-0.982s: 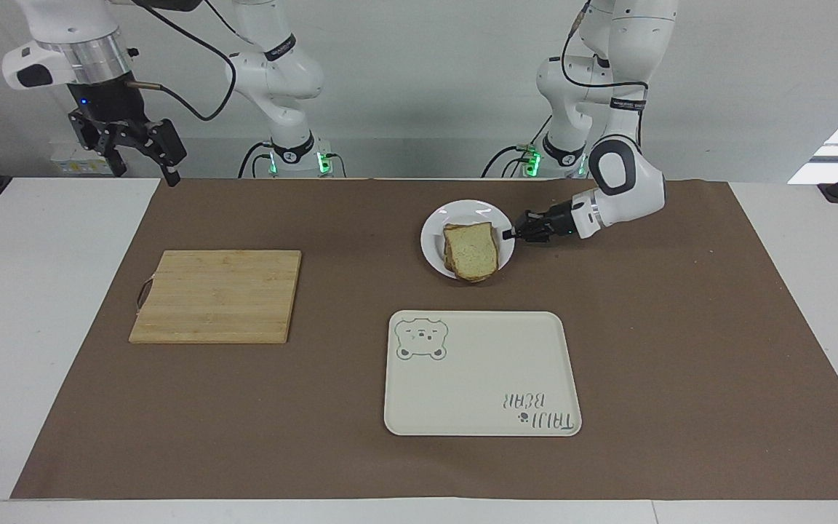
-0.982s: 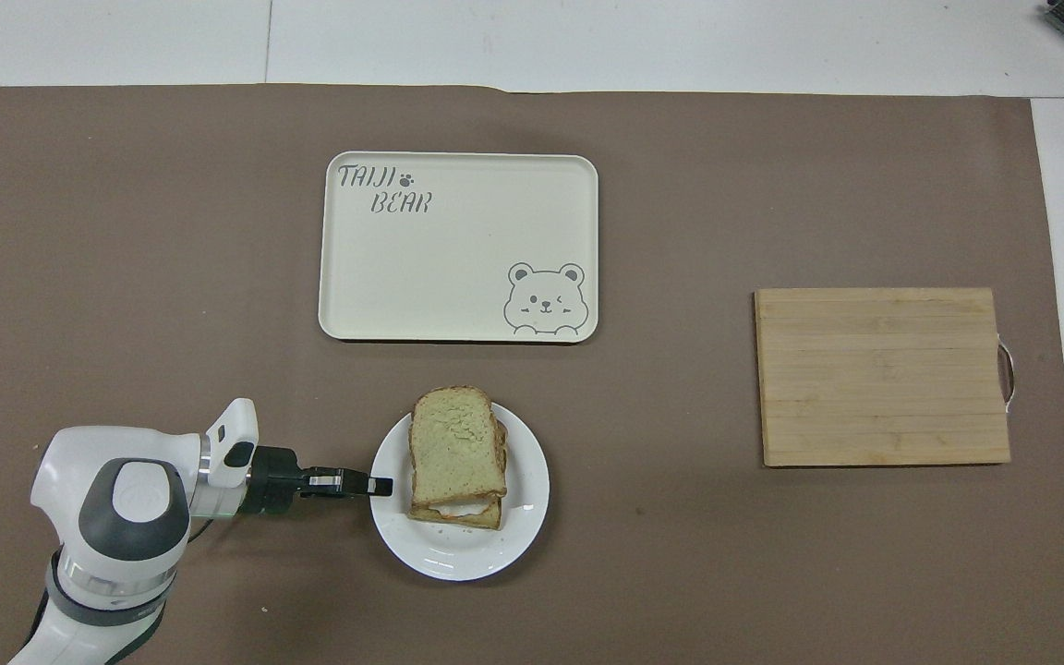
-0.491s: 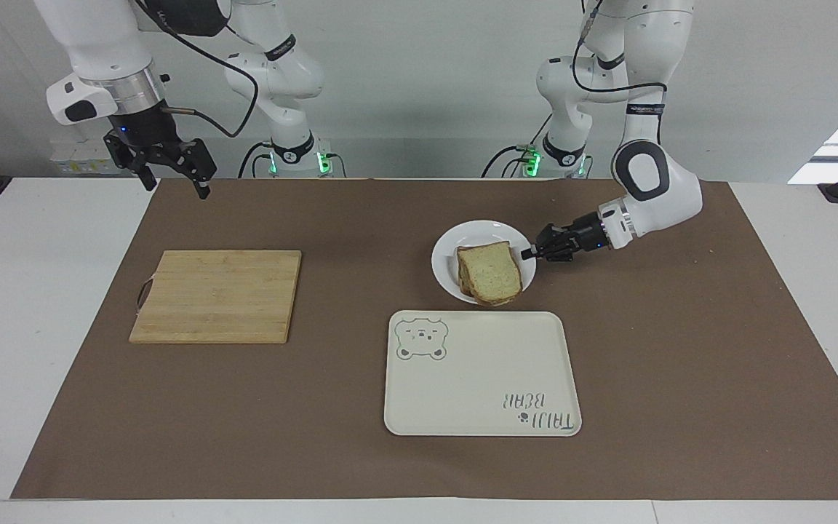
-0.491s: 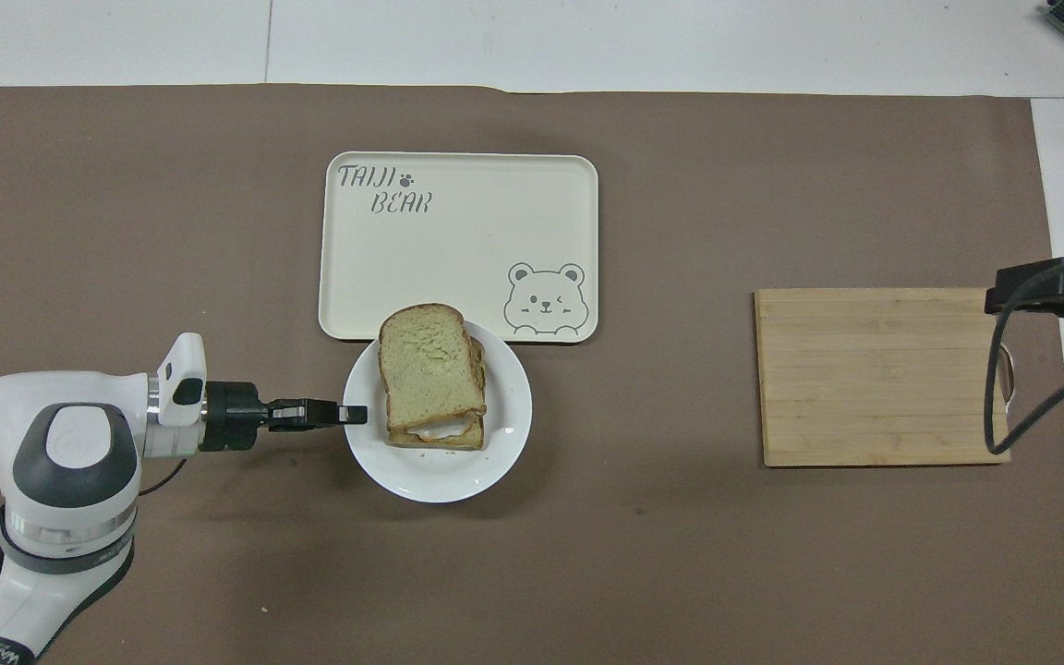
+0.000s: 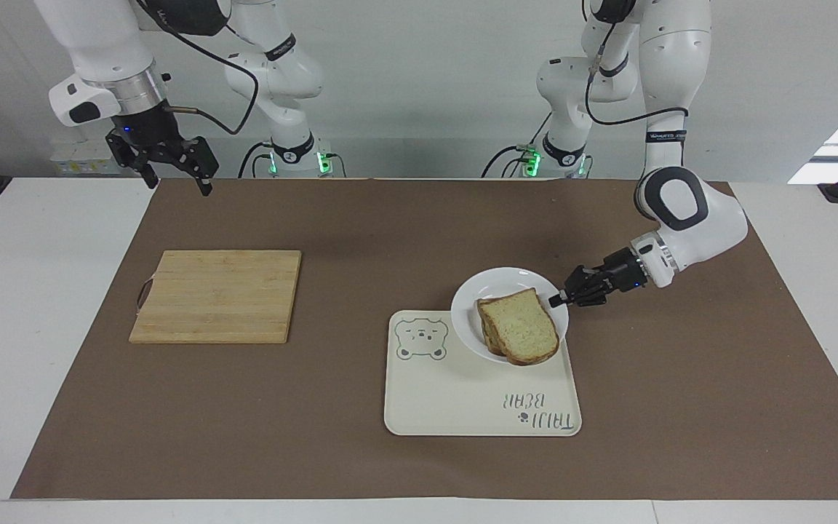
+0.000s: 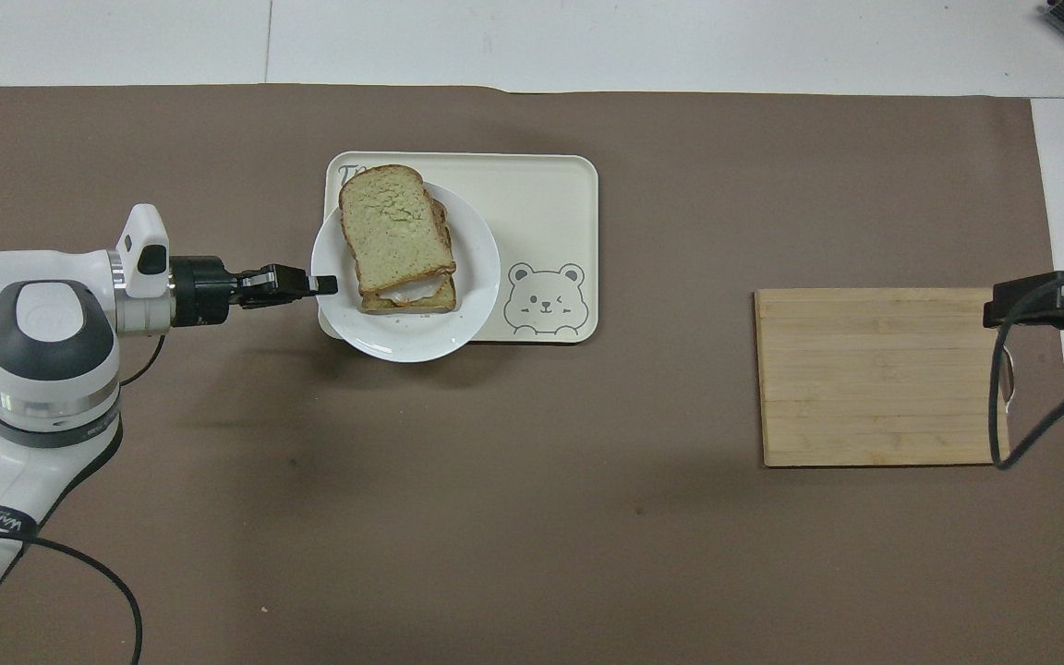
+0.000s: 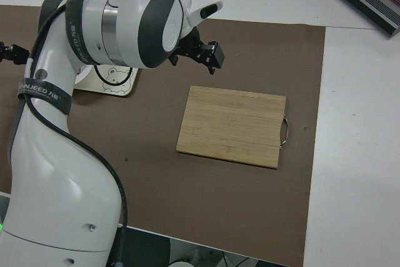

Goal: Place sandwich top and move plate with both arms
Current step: 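Push the plate with the left gripper onto the bear tray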

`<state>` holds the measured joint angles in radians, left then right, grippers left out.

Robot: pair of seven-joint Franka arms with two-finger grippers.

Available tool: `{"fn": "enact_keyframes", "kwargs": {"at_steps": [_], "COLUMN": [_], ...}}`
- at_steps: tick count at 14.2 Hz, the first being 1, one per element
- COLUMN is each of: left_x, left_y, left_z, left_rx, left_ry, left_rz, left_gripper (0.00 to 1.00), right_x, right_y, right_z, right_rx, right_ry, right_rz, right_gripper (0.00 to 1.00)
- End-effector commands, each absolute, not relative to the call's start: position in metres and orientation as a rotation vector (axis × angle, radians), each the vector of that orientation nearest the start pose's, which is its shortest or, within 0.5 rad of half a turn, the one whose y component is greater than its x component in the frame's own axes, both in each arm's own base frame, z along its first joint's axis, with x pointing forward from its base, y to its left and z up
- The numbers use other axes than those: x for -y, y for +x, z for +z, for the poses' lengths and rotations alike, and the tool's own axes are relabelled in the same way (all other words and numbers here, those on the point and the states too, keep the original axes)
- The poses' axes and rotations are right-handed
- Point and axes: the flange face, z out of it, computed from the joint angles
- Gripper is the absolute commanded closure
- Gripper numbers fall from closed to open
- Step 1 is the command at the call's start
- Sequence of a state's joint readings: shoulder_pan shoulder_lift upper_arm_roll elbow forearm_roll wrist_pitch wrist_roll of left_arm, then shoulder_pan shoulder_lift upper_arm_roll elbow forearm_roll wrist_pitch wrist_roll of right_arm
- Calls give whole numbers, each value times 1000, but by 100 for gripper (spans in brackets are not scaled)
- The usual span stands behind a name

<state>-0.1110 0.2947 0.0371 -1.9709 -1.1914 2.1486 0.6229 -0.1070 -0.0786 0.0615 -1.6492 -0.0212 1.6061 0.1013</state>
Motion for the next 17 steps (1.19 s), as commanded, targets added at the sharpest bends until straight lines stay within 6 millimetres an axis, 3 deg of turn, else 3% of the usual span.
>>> {"fn": "enact_keyframes", "kwargs": {"at_steps": [1, 6, 8, 12, 14, 15, 17], "left_x": [90, 137, 145, 150, 149, 147, 143], "left_y": [643, 655, 656, 651, 649, 651, 654], "left_z": [346, 315, 298, 293, 291, 293, 302], "left_rx": [-129, -114, -113, -78, -53, -47, -63], "left_ry": [2224, 2283, 2284, 2302, 2331, 2352, 2386], "left_rz": [228, 154, 121, 83, 70, 86, 88], "left_gripper": [100, 100, 100, 100, 75, 46, 14], "right_x": [26, 27, 27, 28, 27, 28, 27], "right_y": [526, 528, 529, 528, 528, 528, 528], "right_z": [635, 639, 638, 639, 639, 639, 639], "right_rx": [-187, -194, -194, -194, -194, -194, -189], "right_ry": [-3163, -3162, -3162, -3163, -3162, -3163, -3162], "right_rz": [-46, -61, -56, -61, -59, -61, -61], "right_gripper": [0, 0, 0, 0, 0, 0, 0]}}
